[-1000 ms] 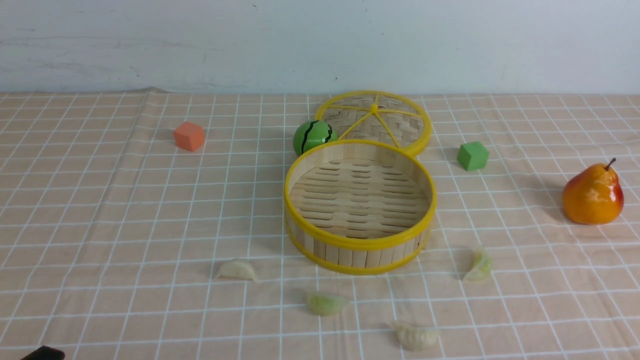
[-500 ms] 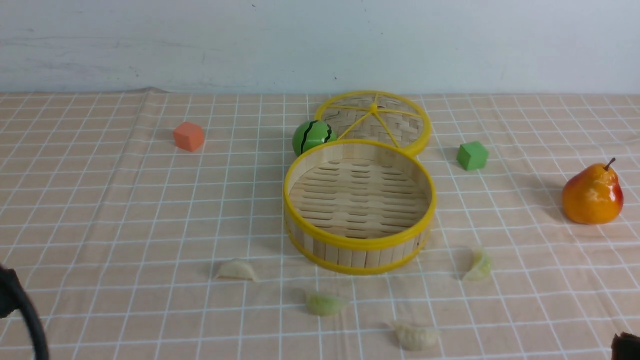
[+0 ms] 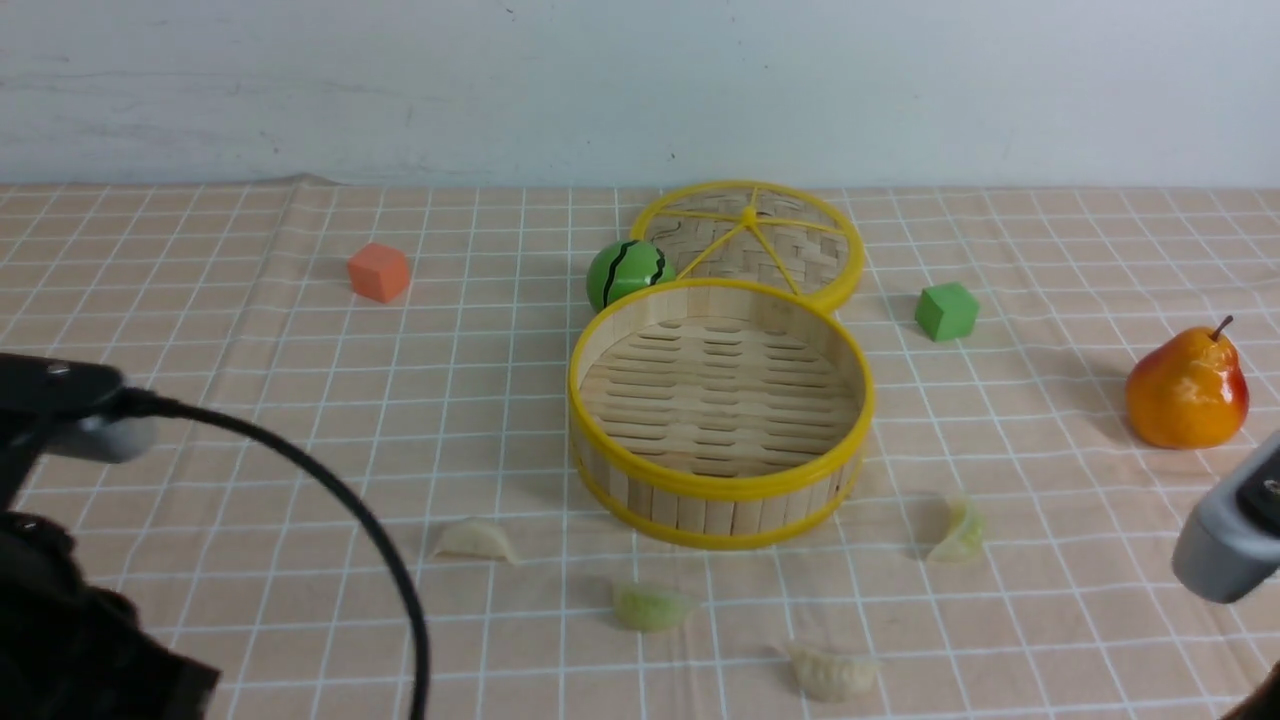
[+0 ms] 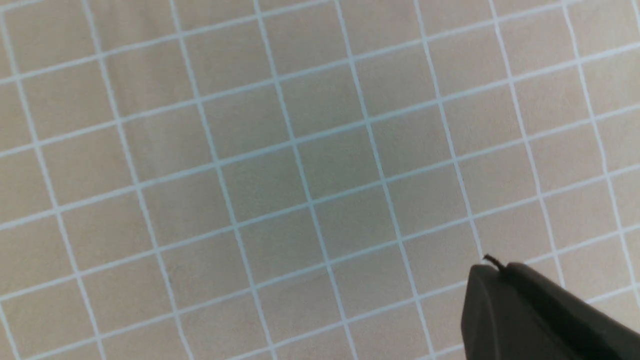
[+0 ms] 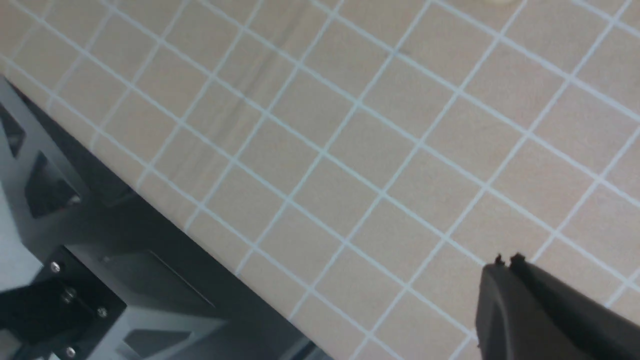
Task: Put the dumplings into the steamer on the table with the brown tablecloth.
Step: 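Reach for and grasp a dumpling on the table with the left gripper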
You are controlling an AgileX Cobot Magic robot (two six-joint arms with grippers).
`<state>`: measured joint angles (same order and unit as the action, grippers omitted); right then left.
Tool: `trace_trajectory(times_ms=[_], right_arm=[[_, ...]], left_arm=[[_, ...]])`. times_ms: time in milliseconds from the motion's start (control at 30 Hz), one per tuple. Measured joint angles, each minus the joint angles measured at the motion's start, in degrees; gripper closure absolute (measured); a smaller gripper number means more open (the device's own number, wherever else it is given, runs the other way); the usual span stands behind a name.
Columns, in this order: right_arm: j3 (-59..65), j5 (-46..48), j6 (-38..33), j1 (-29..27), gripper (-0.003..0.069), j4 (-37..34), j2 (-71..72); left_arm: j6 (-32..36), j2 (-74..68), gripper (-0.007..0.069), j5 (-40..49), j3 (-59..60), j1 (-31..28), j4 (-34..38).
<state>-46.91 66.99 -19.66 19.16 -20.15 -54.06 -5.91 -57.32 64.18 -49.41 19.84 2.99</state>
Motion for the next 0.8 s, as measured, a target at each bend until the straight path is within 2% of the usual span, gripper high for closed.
trace_trajectory(times_ms=[100,200,233,267,333,367,467,533,633,800], right_arm=[[-1.9,2.0,2.9,2.8,0.0675,3.6,0.8],[-3.0,2.3,4.2,3.4,0.0673,5.0,3.4],[-3.2,2.0,4.2,3.4,0.0672,5.1,4.7],[-3.2,1.9,4.2,3.4,0.0671,5.3,5.0],[-3.2,1.5,4.3,3.4,0.0670,5.6,7.9],[-3.2,1.5,4.3,3.4,0.0670,5.6,8.1],[-3.3,1.7,4.3,3.4,0.0669,6.2,11.7],[-3.3,2.5,4.9,3.4,0.0669,7.0,12.9],[-3.3,3.7,6.7,3.4,0.0669,8.6,14.3],[-3.3,4.7,9.6,3.4,0.0666,11.4,14.7]], left_arm=[[-2.6,-7.8,0.0622,1.0,-4.1,3.0,-2.4],[-4.3,-16.6,0.0541,1.0,-10.1,5.3,-4.4],[-4.3,-20.4,0.0486,0.7,-12.0,5.9,-4.7],[-4.3,-20.4,0.0477,0.6,-12.3,6.0,-4.7],[-4.3,-28.2,0.0350,-0.3,-16.5,7.5,-4.7],[-4.3,-28.8,0.0340,-0.4,-16.5,7.5,-4.7],[-4.9,-37.9,0.0153,-2.6,-22.0,8.4,-4.7],[-5.4,-41.6,0.0083,-4.0,-24.3,8.4,-5.1],[-6.0,-46.3,0.0022,-6.1,-27.5,8.4,-6.9],[-6.2,-50.6,0.0022,-8.7,-30.1,8.4,-13.4]])
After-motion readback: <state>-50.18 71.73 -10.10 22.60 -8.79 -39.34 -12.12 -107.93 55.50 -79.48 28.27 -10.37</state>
